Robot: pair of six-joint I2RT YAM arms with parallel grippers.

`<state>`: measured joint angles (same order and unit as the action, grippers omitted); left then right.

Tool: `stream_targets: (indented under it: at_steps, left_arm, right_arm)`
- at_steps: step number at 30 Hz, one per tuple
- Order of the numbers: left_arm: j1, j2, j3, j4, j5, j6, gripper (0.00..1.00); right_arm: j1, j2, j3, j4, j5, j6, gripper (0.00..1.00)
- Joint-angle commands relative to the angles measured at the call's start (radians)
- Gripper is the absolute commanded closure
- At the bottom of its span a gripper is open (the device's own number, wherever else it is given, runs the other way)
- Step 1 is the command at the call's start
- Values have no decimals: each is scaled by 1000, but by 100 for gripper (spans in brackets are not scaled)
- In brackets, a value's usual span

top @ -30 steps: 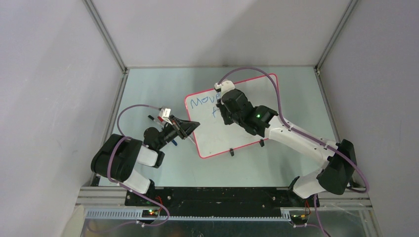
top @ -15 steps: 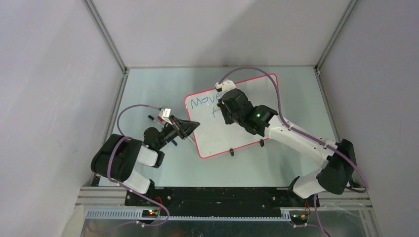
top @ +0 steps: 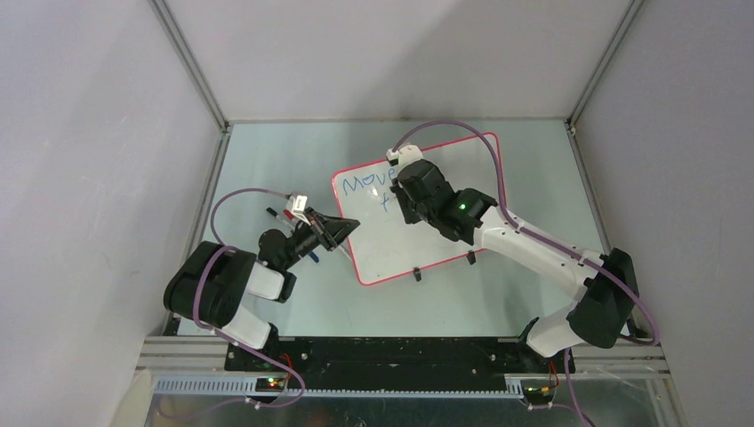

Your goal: Write a sentence on the whiteboard

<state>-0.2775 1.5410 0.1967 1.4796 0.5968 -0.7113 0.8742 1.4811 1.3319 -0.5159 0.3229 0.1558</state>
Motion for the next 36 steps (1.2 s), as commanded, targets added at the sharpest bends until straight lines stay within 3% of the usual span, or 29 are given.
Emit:
stream_targets:
  at_steps: [1, 21, 36]
  left_arm:
    - [-7, -10, 20, 38, -14, 47, 85]
    - [-7, -9, 23, 33, -13, 47, 85]
    - [-7, -11, 22, 33, -13, 47, 85]
  right_arm:
    - [-4, 14, 40, 15, -12, -6, 100]
    - [-3, 19, 39, -49, -63, -22, 100]
    - [-21, 5, 45, -53, -10, -12, 100]
